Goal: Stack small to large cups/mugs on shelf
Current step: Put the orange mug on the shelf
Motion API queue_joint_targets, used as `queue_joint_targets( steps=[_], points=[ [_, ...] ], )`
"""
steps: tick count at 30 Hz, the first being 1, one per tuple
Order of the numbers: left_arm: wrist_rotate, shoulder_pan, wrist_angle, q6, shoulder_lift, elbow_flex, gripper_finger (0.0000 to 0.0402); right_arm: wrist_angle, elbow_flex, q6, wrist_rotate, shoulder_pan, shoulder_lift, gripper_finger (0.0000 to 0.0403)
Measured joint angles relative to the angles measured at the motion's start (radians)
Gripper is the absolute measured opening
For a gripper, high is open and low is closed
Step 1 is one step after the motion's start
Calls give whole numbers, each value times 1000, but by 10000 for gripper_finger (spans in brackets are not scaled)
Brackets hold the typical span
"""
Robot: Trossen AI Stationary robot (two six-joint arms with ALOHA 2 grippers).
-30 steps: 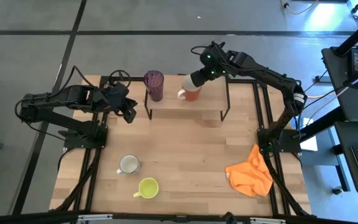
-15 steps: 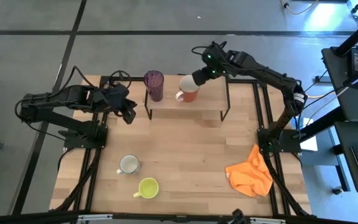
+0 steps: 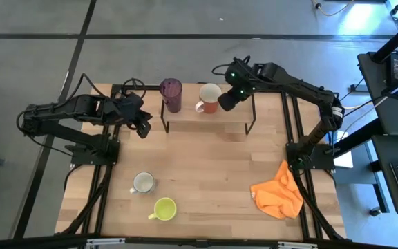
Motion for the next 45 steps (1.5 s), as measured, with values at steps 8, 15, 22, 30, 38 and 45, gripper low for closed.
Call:
queue_joint_targets(
  steps=[8, 15, 22, 30, 38, 45],
  points=[
    [0, 0, -1, 1, 0, 0, 48, 82, 0, 5, 3, 39, 0, 5],
    [0, 0, -1, 0, 0, 0, 48, 133, 0, 1, 14, 21, 0, 5],
    [0, 0, -1, 0, 0, 0, 48, 156, 0, -13, 30, 12, 2, 5],
    [0, 0, -1, 0, 0, 0, 48, 196, 0, -22, 11, 11, 37, 5],
    [0, 0, -3, -3, 0, 0, 48, 231, 0, -26, 7, 11, 54, 5],
    [0, 0, -3, -3, 0, 0, 48, 279, 0, -26, 7, 9, 55, 5]
  ],
)
